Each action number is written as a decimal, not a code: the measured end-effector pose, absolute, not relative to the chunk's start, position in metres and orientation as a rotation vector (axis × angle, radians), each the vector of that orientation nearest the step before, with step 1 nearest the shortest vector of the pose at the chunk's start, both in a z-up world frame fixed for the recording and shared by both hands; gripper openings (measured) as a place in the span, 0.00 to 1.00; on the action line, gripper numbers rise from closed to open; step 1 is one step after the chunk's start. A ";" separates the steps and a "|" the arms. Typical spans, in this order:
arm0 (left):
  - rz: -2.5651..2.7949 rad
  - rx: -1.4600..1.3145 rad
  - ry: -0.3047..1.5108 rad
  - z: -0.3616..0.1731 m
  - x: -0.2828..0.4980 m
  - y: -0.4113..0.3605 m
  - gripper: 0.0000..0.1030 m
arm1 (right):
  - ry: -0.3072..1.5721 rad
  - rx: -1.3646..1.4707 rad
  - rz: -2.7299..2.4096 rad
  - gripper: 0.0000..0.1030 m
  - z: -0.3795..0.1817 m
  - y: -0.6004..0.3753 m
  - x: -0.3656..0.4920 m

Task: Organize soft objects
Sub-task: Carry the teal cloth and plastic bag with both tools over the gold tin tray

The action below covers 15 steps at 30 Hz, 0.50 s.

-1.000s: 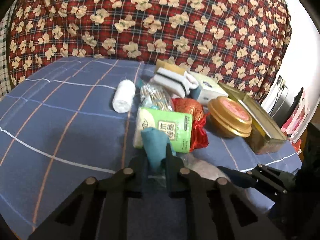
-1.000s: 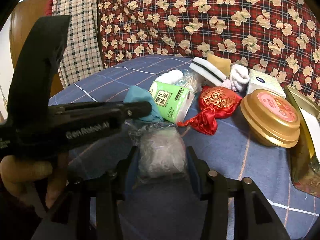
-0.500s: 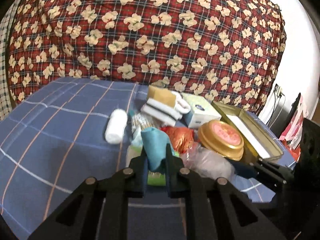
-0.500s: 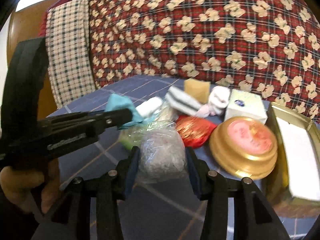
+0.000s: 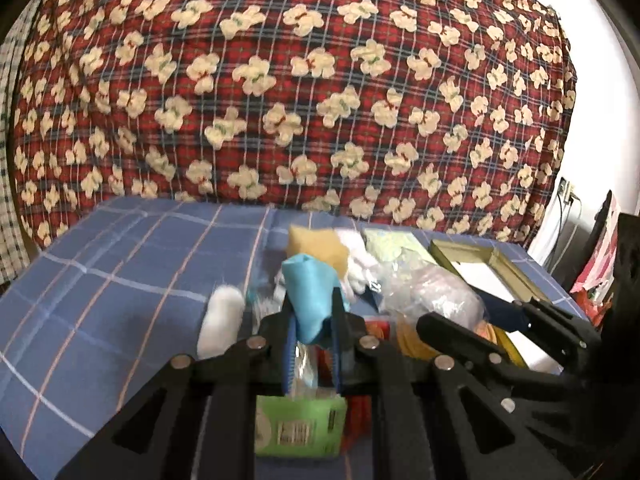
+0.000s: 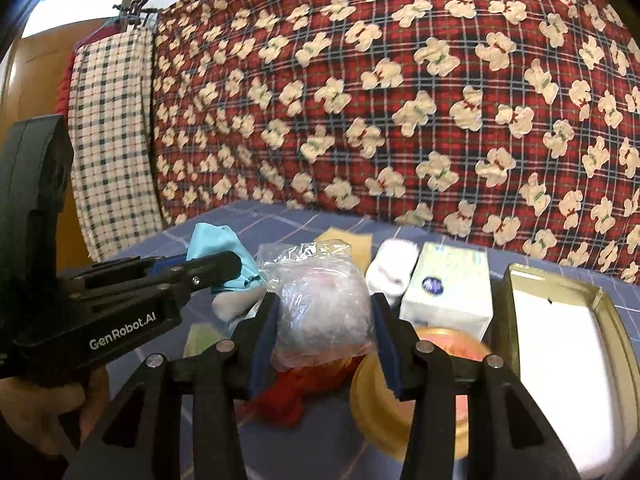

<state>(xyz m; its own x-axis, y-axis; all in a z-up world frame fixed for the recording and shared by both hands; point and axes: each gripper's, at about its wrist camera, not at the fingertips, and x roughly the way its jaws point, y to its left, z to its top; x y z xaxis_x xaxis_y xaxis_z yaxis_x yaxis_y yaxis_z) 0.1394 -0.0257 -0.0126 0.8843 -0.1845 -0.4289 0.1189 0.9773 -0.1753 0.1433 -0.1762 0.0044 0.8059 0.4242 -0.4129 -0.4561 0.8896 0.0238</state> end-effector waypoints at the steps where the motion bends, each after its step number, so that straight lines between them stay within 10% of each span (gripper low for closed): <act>1: -0.151 -0.142 0.451 -0.011 0.144 -0.026 0.11 | 0.418 -0.074 0.467 0.47 0.005 -0.177 0.146; 15: -0.111 -0.101 0.416 -0.024 0.171 -0.040 0.11 | 0.331 -0.071 0.397 0.47 -0.003 -0.177 0.165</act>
